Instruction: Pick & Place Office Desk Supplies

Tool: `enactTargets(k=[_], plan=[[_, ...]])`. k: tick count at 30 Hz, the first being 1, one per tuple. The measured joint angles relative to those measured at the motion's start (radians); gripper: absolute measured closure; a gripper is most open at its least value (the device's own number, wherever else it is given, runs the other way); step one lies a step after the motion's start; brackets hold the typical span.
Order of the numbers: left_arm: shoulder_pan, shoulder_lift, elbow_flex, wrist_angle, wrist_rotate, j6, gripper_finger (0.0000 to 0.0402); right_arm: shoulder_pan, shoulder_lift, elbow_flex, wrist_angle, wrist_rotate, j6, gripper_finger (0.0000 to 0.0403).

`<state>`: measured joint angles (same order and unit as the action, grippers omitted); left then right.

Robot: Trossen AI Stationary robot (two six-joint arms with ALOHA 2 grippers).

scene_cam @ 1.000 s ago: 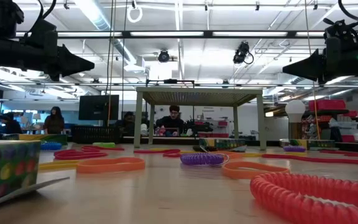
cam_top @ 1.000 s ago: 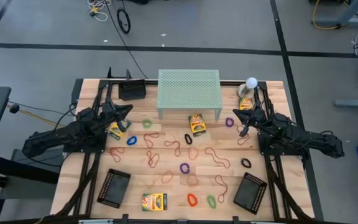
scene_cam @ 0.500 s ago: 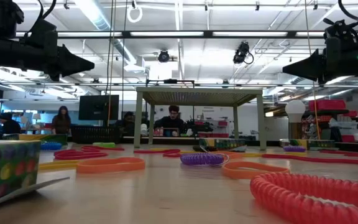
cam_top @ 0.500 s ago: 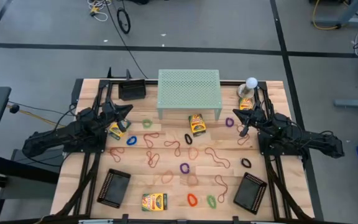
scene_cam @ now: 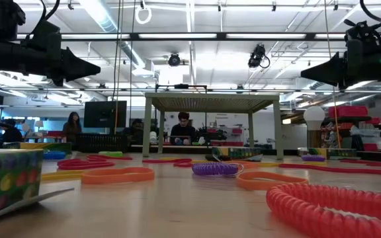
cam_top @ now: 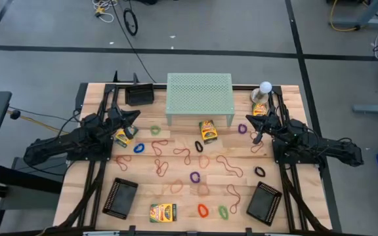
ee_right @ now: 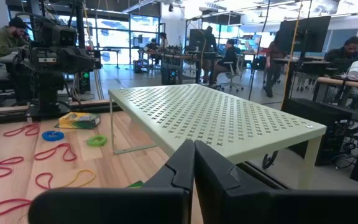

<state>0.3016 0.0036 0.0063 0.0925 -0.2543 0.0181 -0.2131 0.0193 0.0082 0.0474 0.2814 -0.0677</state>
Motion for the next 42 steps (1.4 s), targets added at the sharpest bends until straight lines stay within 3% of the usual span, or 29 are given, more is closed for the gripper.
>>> enactTargets(k=[35, 42], plan=[[0.0, 0.0, 0.0, 0.0, 0.0, 0.0, 0.0364, -0.003, 0.0, 0.0, 0.031, 0.002, -0.012, 0.0382], [0.0, 0.0, 0.0, 0.0, 0.0, 0.0, 0.0364, -0.003, 0.0, 0.0, 0.128, -0.055, 0.177, 0.0382]])
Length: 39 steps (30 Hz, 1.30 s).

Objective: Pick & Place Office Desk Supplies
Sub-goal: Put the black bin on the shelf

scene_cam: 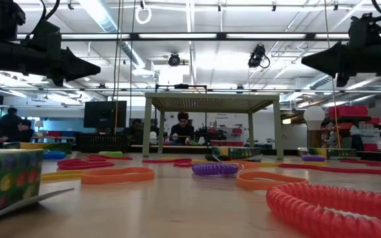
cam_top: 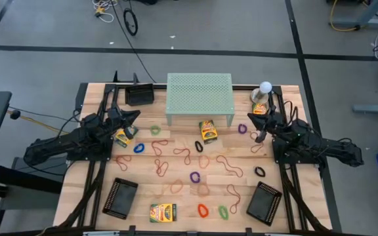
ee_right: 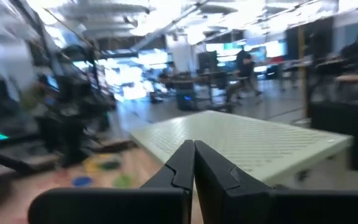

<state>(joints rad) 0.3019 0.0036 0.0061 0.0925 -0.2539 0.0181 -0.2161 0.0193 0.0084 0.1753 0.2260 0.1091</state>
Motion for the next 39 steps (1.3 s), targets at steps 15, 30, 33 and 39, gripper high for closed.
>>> enactTargets(k=[15, 30, 33, 39], plan=[[0.0, 0.0, 0.0, 0.0, 0.0, 0.0, 0.0364, 0.257, 0.224, 0.063, -0.002, 0.016, 0.049, 0.0399], [0.0, 0.0, 0.0, 0.0, 0.0, 0.0, 0.0364, 0.615, 0.707, 0.22, -0.159, 0.143, 0.156, 0.0402], [0.0, 0.0, 0.0, 0.0, 0.0, 0.0, 0.0364, 0.659, 0.8, 0.259, -0.196, 0.16, 0.175, 0.0402], [0.0, 0.0, 0.0, 0.0, 0.0, 0.0, 0.0364, 0.697, 1.002, 0.361, -0.233, 0.212, 0.175, 0.04]])
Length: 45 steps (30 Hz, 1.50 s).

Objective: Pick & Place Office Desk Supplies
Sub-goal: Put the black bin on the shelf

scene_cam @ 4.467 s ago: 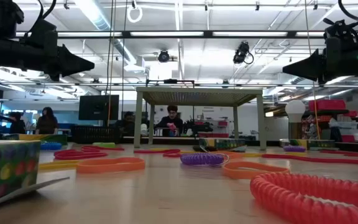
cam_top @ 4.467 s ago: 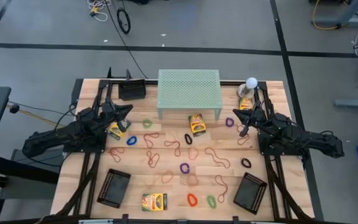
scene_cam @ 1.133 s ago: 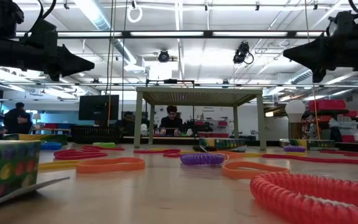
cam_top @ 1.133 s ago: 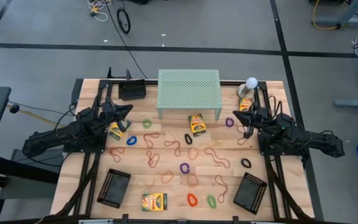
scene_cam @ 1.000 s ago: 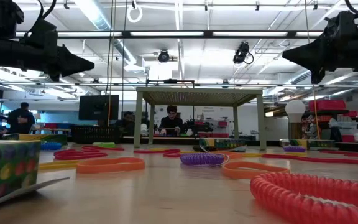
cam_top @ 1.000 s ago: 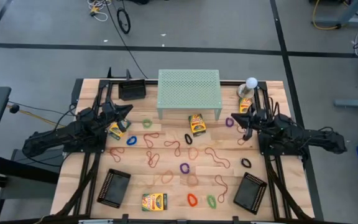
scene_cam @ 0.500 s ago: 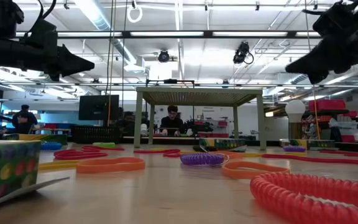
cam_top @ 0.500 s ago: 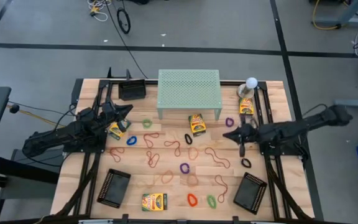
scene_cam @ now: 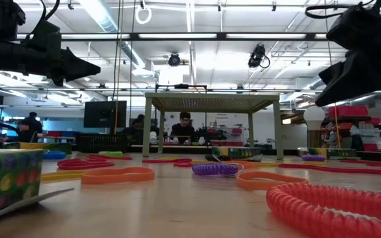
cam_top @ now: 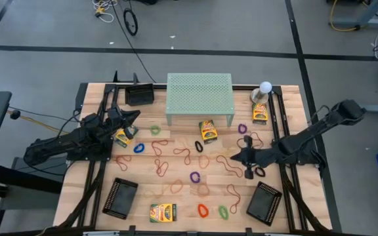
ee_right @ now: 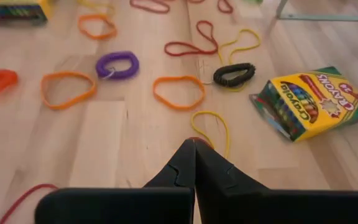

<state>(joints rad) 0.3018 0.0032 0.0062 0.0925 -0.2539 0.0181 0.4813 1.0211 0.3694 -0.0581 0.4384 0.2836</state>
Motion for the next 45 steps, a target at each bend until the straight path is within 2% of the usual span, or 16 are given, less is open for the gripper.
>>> enactTargets(k=[6, 11, 16, 20, 27, 32, 37, 45], plan=[[0.0, 0.0, 0.0, 0.0, 0.0, 0.0, 0.0364, 0.03, 0.172, 0.098, 0.001, -0.023, -0.005, 0.0398], [0.0, 0.0, 0.0, 0.0, 0.0, 0.0, 0.0364, 0.049, 0.238, 0.17, -0.048, -0.04, -0.007, 0.0398], [0.0, 0.0, 0.0, 0.0, 0.0, 0.0, 0.0364, 0.06, 0.244, 0.266, -0.214, -0.103, 0.0, 0.0397], [0.0, 0.0, 0.0, 0.0, 0.0, 0.0, 0.0364, 0.089, 0.247, 0.356, -0.426, -0.145, 0.022, 0.0397], [0.0, 0.0, 0.0, 0.0, 0.0, 0.0, 0.0364, 0.18, 0.309, 0.467, -0.724, -0.346, 0.133, 0.0397], [0.0, 0.0, 0.0, 0.0, 0.0, 0.0, 0.0364, 0.286, 0.386, 0.584, -0.912, -0.418, 0.197, 0.0396], [0.0, 0.0, 0.0, 0.0, 0.0, 0.0, 0.0364, 0.38, 0.462, 0.663, -1.025, -0.497, 0.276, 0.0392], [0.0, 0.0, 0.0, 0.0, 0.0, 0.0, 0.0364, 0.496, 0.535, 0.718, -1.063, -0.703, 0.395, 0.032]])
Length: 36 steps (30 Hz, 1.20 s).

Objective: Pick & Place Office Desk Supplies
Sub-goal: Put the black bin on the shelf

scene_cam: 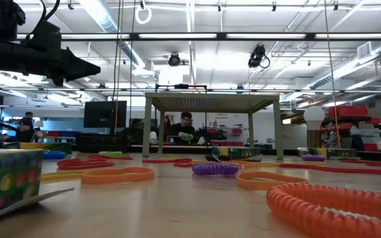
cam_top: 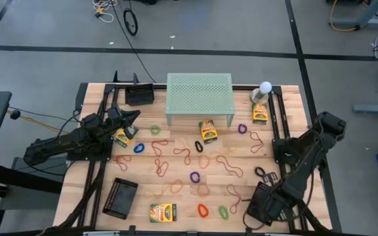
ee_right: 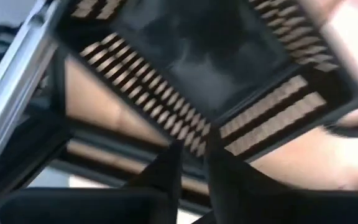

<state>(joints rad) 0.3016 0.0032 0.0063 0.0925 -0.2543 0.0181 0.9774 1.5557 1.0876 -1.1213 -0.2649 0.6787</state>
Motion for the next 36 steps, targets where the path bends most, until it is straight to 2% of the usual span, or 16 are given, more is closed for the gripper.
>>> enactTargets(k=[3, 6, 9, 15, 18, 21, 28, 34, 36], plan=[[0.0, 0.0, 0.0, 0.0, 0.0, 0.0, 0.0364, 0.047, 0.013, 0.01, -0.001, 0.004, -0.024, 0.029], [0.0, 0.0, 0.0, 0.0, 0.0, 0.0, 0.0364, 0.061, 0.017, 0.012, -0.018, 0.073, -0.082, 0.027], [0.0, 0.0, 0.0, 0.0, 0.0, 0.0, 0.0364, 0.027, 0.017, 0.012, -0.016, 0.177, -0.165, 0.0257], [0.0, 0.0, 0.0, 0.0, 0.0, 0.0, 0.0364, -0.09, 0.017, 0.012, 0.001, 0.293, -0.39, 0.0252], [0.0, 0.0, 0.0, 0.0, 0.0, 0.0, 0.0364, -0.138, 0.016, -0.014, 0.086, 0.298, -0.492, 0.0255], [0.0, 0.0, 0.0, 0.0, 0.0, 0.0, 0.0364, -0.169, 0.017, -0.065, 0.173, 0.247, -0.557, 0.0259], [0.0, 0.0, 0.0, 0.0, 0.0, 0.0, 0.0364, -0.223, 0.017, -0.146, 0.234, 0.202, -0.608, 0.0292], [0.0, 0.0, 0.0, 0.0, 0.0, 0.0, 0.0364, -0.261, 0.017, -0.145, 0.27, 0.175, -0.562, 0.0373], [0.0, 0.0, 0.0, 0.0, 0.0, 0.0, 0.0364, -0.271, 0.017, -0.145, 0.273, 0.169, -0.537, 0.0389]])
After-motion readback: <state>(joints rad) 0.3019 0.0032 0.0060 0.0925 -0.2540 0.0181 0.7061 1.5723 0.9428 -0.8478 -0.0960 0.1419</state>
